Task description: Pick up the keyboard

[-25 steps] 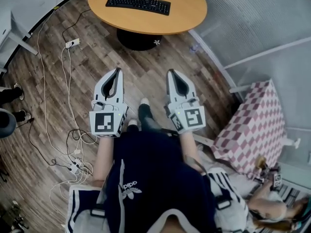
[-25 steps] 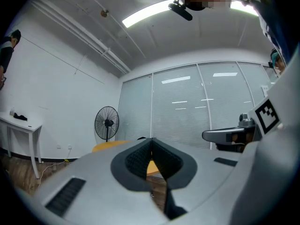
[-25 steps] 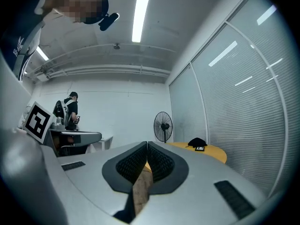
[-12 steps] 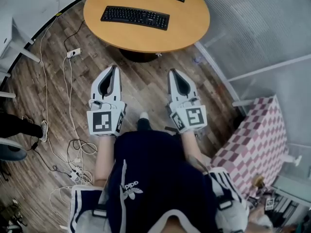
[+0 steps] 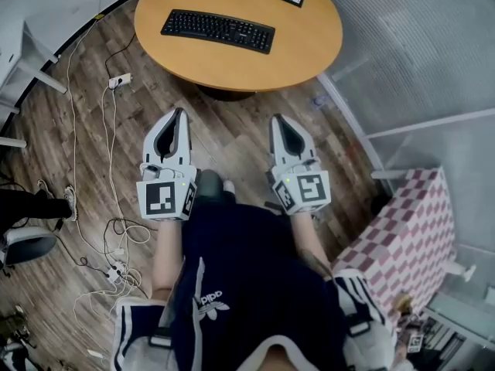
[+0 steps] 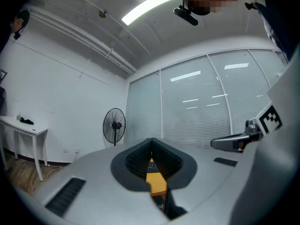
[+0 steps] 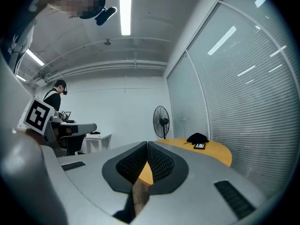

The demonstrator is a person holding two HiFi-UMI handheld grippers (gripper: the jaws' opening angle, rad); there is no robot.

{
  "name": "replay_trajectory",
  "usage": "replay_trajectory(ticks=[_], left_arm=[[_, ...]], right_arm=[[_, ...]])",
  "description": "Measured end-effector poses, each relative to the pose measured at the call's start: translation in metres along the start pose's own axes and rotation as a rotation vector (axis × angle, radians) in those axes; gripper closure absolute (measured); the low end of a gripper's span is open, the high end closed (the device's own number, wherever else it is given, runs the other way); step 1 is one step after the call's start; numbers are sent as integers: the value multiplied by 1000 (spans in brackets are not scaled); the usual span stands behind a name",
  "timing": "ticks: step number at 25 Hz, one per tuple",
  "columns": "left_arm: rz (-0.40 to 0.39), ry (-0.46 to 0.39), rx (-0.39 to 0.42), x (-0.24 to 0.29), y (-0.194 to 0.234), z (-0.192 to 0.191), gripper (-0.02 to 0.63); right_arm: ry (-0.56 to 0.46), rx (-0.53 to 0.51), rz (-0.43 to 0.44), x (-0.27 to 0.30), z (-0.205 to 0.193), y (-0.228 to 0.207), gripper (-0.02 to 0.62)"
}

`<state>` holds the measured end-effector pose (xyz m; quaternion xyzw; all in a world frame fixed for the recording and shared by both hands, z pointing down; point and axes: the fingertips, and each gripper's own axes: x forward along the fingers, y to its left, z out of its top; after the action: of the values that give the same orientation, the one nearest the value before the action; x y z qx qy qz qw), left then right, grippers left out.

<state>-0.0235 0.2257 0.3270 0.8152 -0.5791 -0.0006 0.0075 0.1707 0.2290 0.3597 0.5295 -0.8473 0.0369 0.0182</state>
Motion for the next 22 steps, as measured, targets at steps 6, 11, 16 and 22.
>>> replay_trajectory(ticks=[6,11,16,22], left_arm=[[9,14,-11,14,8,-5,602],[-1,32,-10,40,21,-8,601],[-47,50,-30,79,44,-11,602],[-124,57,-32,139,78,-4,603]], right_arm=[[3,37,9,12,-3,-6,589],[3,59,0,36,-2,-15,589],[11,66,-33,76,-1,-27,589],[2,65,-80,140,13,-40,589]])
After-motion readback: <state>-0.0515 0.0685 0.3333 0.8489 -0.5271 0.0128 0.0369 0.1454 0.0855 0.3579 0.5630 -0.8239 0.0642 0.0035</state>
